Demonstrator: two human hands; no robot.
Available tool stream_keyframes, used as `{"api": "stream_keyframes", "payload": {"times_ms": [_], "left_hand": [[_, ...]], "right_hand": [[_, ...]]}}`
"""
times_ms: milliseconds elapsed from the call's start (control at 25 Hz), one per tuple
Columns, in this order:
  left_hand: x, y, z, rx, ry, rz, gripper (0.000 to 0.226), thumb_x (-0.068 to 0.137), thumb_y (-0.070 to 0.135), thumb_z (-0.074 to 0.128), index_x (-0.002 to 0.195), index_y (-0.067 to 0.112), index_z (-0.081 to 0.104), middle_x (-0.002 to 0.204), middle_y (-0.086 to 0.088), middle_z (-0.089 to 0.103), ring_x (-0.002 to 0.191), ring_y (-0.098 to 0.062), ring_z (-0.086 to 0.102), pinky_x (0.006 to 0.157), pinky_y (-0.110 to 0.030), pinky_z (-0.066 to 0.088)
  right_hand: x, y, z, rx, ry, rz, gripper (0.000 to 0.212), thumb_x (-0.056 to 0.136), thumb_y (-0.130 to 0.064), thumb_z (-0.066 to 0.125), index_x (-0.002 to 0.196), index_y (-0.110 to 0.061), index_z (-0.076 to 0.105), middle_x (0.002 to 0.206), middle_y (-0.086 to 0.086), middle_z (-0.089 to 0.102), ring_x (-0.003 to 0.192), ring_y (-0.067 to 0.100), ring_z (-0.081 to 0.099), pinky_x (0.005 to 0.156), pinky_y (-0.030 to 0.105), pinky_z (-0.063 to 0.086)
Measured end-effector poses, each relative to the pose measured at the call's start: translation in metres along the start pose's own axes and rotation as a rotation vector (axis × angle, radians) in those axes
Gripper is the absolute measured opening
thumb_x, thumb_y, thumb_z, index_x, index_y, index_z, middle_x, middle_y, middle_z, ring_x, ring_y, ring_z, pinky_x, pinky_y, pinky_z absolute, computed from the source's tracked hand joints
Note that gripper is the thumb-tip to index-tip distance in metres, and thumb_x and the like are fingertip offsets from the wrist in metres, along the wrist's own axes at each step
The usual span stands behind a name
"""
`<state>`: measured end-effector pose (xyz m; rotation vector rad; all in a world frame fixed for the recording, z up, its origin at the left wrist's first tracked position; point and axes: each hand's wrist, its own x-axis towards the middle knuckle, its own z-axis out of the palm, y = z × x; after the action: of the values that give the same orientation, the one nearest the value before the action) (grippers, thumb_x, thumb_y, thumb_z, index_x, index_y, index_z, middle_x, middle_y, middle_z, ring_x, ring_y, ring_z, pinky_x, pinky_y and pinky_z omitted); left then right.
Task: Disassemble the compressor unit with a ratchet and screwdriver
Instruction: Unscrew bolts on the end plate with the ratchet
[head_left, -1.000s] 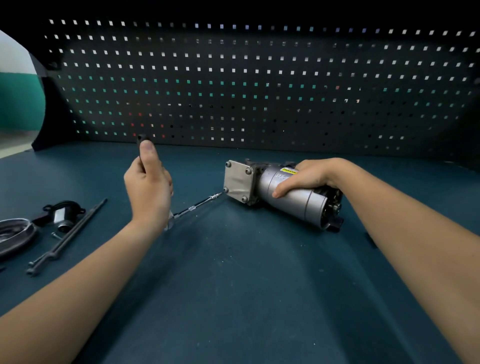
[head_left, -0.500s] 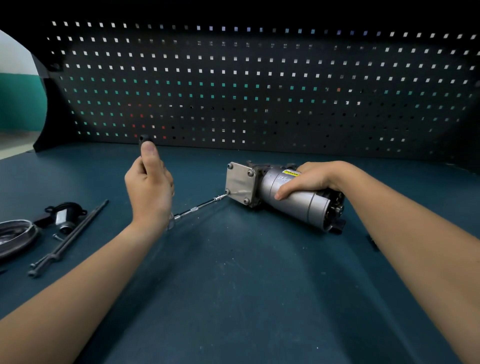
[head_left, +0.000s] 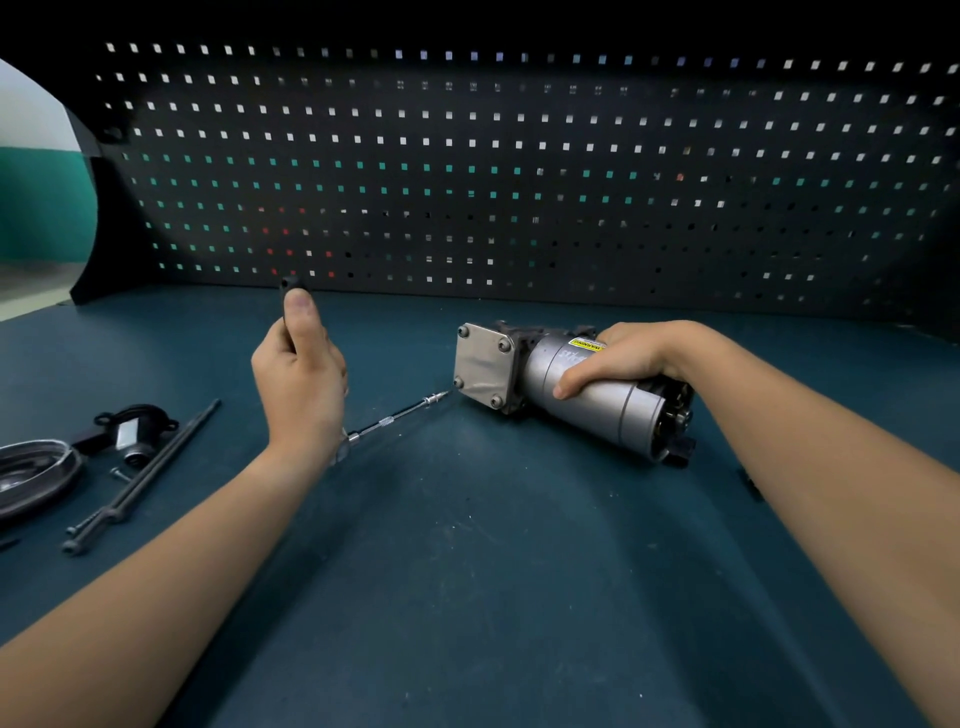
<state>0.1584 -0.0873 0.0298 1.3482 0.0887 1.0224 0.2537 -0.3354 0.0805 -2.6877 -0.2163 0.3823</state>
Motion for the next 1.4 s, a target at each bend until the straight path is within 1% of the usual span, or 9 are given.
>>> {"api": "stream_keyframes", "payload": {"times_ms": [200, 360, 520, 800, 1040, 1120, 1240, 1320, 1400], "left_hand": [[0.000, 0.001, -0.001, -0.037, -0.002, -0.017, 0.047, 0.098, 0.045, 0.031, 0.059, 0.018, 0.023, 0.038, 0.013, 0.025, 0.035, -0.006, 0.020, 0.038, -0.013, 0.018], [0.001, 0.003, -0.002, -0.060, 0.006, -0.021, 0.046, 0.098, 0.045, 0.031, 0.060, 0.020, 0.022, 0.040, 0.011, 0.023, 0.036, -0.006, 0.018, 0.038, -0.015, 0.016], [0.001, 0.005, 0.000, -0.072, 0.012, -0.019, 0.047, 0.097, 0.045, 0.031, 0.060, 0.019, 0.022, 0.040, 0.012, 0.024, 0.036, -0.006, 0.018, 0.038, -0.014, 0.018], [-0.007, 0.005, 0.002, -0.058, -0.018, -0.017, 0.046, 0.100, 0.040, 0.031, 0.060, 0.019, 0.023, 0.039, 0.013, 0.025, 0.036, -0.005, 0.019, 0.037, -0.013, 0.019], [-0.012, 0.009, 0.002, -0.076, -0.106, -0.034, 0.042, 0.084, 0.050, 0.033, 0.058, 0.020, 0.022, 0.037, 0.012, 0.022, 0.034, -0.004, 0.017, 0.037, -0.011, 0.018], [-0.009, 0.011, 0.003, -0.062, -0.110, -0.084, 0.045, 0.084, 0.053, 0.034, 0.055, 0.020, 0.022, 0.037, 0.011, 0.021, 0.033, -0.005, 0.016, 0.037, -0.011, 0.017], [0.014, 0.012, 0.006, -0.069, -0.038, -0.224, 0.050, 0.092, 0.058, 0.032, 0.057, 0.024, 0.020, 0.038, 0.011, 0.017, 0.034, -0.008, 0.013, 0.039, -0.013, 0.014], [0.032, 0.008, 0.004, -0.037, 0.020, -0.291, 0.051, 0.094, 0.058, 0.031, 0.059, 0.024, 0.019, 0.037, 0.011, 0.016, 0.033, -0.008, 0.012, 0.039, -0.014, 0.012], [0.040, 0.004, 0.002, 0.010, 0.061, -0.301, 0.051, 0.094, 0.059, 0.031, 0.059, 0.024, 0.018, 0.037, 0.011, 0.015, 0.035, -0.008, 0.012, 0.040, -0.018, 0.011]], "right_hand": [[0.001, 0.001, 0.000, -0.002, 0.007, -0.004, 0.079, 0.047, -0.055, 0.077, 0.111, -0.013, 0.056, 0.103, 0.005, 0.062, 0.085, 0.023, 0.064, 0.076, 0.032, 0.054], [0.000, 0.000, 0.001, 0.002, 0.002, -0.003, 0.083, 0.043, -0.056, 0.076, 0.112, -0.013, 0.056, 0.102, 0.004, 0.063, 0.084, 0.022, 0.064, 0.072, 0.030, 0.053], [0.000, 0.001, 0.001, -0.007, 0.007, -0.001, 0.087, 0.039, -0.057, 0.075, 0.112, -0.014, 0.056, 0.103, 0.004, 0.061, 0.085, 0.022, 0.063, 0.074, 0.031, 0.053], [0.000, 0.000, 0.000, -0.004, 0.003, -0.001, 0.077, 0.045, -0.056, 0.075, 0.108, -0.015, 0.057, 0.098, 0.002, 0.062, 0.081, 0.019, 0.064, 0.064, 0.026, 0.050], [-0.001, 0.001, 0.000, 0.015, -0.001, -0.011, 0.071, 0.047, -0.054, 0.076, 0.104, -0.015, 0.059, 0.097, 0.003, 0.064, 0.079, 0.020, 0.064, 0.064, 0.027, 0.050], [-0.002, 0.000, 0.000, 0.024, -0.001, -0.026, 0.066, 0.046, -0.053, 0.077, 0.099, -0.018, 0.061, 0.096, 0.001, 0.065, 0.079, 0.019, 0.065, 0.065, 0.026, 0.051], [-0.004, 0.000, 0.001, 0.032, 0.006, -0.039, 0.063, 0.042, -0.055, 0.076, 0.093, -0.021, 0.061, 0.097, -0.001, 0.065, 0.080, 0.018, 0.065, 0.069, 0.027, 0.053], [-0.005, 0.000, 0.000, 0.023, 0.012, -0.036, 0.067, 0.039, -0.056, 0.075, 0.094, -0.022, 0.061, 0.097, -0.002, 0.064, 0.082, 0.018, 0.065, 0.072, 0.029, 0.053], [-0.005, 0.000, 0.001, 0.011, 0.008, -0.037, 0.072, 0.039, -0.057, 0.075, 0.099, -0.020, 0.061, 0.099, -0.002, 0.063, 0.083, 0.018, 0.064, 0.075, 0.030, 0.054]]}}
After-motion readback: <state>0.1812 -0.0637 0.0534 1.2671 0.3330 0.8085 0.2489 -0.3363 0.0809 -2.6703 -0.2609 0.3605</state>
